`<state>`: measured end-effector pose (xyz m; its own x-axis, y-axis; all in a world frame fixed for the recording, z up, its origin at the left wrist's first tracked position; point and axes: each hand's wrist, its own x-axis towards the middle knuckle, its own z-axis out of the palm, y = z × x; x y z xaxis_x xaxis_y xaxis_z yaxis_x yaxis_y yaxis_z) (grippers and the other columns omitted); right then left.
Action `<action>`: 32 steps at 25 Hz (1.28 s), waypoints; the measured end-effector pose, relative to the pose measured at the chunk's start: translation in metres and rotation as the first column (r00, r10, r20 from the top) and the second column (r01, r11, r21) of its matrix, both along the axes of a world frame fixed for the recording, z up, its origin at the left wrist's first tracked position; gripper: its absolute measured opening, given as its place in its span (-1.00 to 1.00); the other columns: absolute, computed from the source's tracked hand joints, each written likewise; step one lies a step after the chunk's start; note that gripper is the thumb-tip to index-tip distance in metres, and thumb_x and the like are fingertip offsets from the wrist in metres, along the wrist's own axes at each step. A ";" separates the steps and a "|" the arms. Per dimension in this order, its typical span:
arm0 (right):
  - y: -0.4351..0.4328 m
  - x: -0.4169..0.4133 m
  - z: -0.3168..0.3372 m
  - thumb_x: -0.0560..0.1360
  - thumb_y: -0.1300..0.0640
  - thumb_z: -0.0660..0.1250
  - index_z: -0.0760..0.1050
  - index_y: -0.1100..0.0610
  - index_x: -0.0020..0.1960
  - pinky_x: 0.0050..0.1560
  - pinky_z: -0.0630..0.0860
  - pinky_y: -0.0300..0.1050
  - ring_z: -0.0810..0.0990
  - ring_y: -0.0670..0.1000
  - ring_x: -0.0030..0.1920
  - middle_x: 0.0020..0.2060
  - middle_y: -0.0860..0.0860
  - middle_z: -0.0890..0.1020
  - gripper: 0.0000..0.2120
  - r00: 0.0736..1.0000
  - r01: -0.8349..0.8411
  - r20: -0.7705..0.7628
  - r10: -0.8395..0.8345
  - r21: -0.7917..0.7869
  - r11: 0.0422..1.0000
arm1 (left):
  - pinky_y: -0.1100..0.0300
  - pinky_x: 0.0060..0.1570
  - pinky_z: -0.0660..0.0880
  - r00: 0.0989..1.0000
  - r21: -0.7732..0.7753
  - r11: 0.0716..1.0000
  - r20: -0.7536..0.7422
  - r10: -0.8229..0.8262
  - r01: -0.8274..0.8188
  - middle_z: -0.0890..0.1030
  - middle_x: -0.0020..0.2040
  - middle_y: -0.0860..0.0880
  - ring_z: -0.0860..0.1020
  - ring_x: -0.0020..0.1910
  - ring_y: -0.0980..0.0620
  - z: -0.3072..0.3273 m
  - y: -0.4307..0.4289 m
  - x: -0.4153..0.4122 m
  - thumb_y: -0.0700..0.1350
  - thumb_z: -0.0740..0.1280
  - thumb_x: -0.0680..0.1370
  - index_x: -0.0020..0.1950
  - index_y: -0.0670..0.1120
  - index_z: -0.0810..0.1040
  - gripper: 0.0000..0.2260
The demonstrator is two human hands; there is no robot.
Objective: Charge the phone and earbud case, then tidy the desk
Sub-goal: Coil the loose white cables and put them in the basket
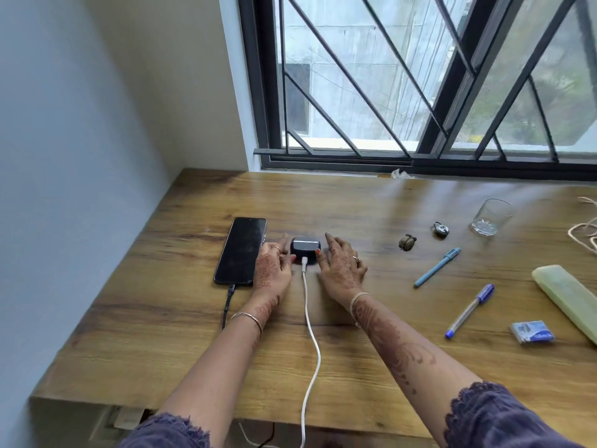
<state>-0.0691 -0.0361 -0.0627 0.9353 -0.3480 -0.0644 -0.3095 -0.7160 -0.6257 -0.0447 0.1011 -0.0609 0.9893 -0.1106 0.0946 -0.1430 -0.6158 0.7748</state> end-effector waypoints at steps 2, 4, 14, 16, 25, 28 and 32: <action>-0.008 -0.013 0.009 0.59 -0.08 0.16 0.22 -0.10 0.48 0.40 0.13 0.07 0.26 0.06 0.43 0.44 -0.03 0.27 -0.54 0.997 -0.012 0.082 0.005 0.076 0.997 | 0.12 0.23 0.46 0.996 0.049 0.997 0.056 -0.070 0.067 0.48 0.08 -0.09 0.51 0.06 -0.03 0.011 -0.001 -0.009 -0.21 0.30 0.55 0.42 -0.03 0.40 -0.58; -0.013 -0.029 0.019 0.59 -0.06 0.18 0.30 -0.10 0.44 0.38 0.16 0.05 0.30 0.05 0.41 0.40 -0.03 0.32 -0.58 0.986 -0.004 0.165 -0.012 0.094 0.996 | 0.16 0.22 0.46 0.989 0.018 0.994 0.094 -0.111 0.110 0.47 0.08 -0.05 0.52 0.06 -0.01 0.025 -0.005 -0.022 -0.20 0.28 0.56 0.39 -0.04 0.44 -0.62; -0.073 -0.135 0.057 0.57 0.06 0.24 0.50 0.04 0.25 0.31 0.35 0.01 0.48 0.03 0.23 0.15 -0.01 0.57 -0.73 0.902 0.157 0.372 -0.218 0.188 0.970 | 0.35 -0.03 0.49 0.944 -0.202 0.922 0.051 -0.327 0.331 0.64 0.05 -0.01 0.57 -0.04 0.11 0.069 -0.076 -0.102 -0.22 0.28 0.56 0.24 -0.07 0.53 -0.74; -0.110 -0.153 0.062 0.58 0.10 0.24 0.53 0.08 0.20 0.24 0.41 -0.05 0.53 0.01 0.16 0.06 0.01 0.60 -0.77 0.872 0.210 0.380 -0.308 0.278 0.937 | 0.24 0.03 0.53 0.938 -0.228 0.911 0.030 -0.346 0.344 0.66 0.05 -0.02 0.60 -0.03 0.08 0.073 -0.110 -0.117 -0.20 0.29 0.55 0.22 -0.06 0.55 -0.75; -0.307 -0.229 0.058 0.55 0.11 0.27 0.59 0.04 0.10 0.14 0.48 -0.12 0.60 -0.02 0.04 0.01 0.00 0.67 -0.82 0.880 0.289 0.320 -0.351 0.226 0.930 | 0.17 0.08 0.55 0.912 -0.369 0.857 -0.054 -0.407 0.361 0.68 -0.01 -0.04 0.62 0.00 0.06 0.064 -0.316 -0.177 -0.22 0.31 0.54 0.13 -0.04 0.58 -0.80; -0.370 -0.258 0.053 0.54 0.12 0.28 0.59 0.05 0.10 0.15 0.50 -0.11 0.61 0.01 0.06 0.03 0.02 0.67 -0.82 0.887 0.323 0.285 -0.364 0.182 0.929 | 0.15 0.10 0.55 0.893 -0.393 0.838 -0.080 -0.442 0.379 0.68 -0.01 -0.06 0.62 -0.02 0.07 0.059 -0.383 -0.202 -0.24 0.32 0.53 0.12 -0.05 0.59 -0.80; -0.436 -0.283 0.047 0.52 0.14 0.29 0.60 0.06 0.08 0.15 0.53 -0.03 0.61 0.01 0.04 0.01 0.01 0.67 -0.82 0.868 0.363 0.278 -0.410 0.207 0.909 | 0.17 0.07 0.55 0.884 -0.382 0.847 -0.137 -0.447 0.369 0.67 -0.06 -0.07 0.62 -0.08 0.03 0.056 -0.456 -0.216 -0.33 0.22 0.54 0.12 -0.10 0.58 -0.76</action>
<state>-0.3518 -0.4719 -0.0153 0.7077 -0.6949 0.1276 -0.3174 -0.4741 -0.8213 -0.2602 -0.3548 -0.0053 0.8609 -0.5087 -0.0065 -0.1317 -0.2352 0.9630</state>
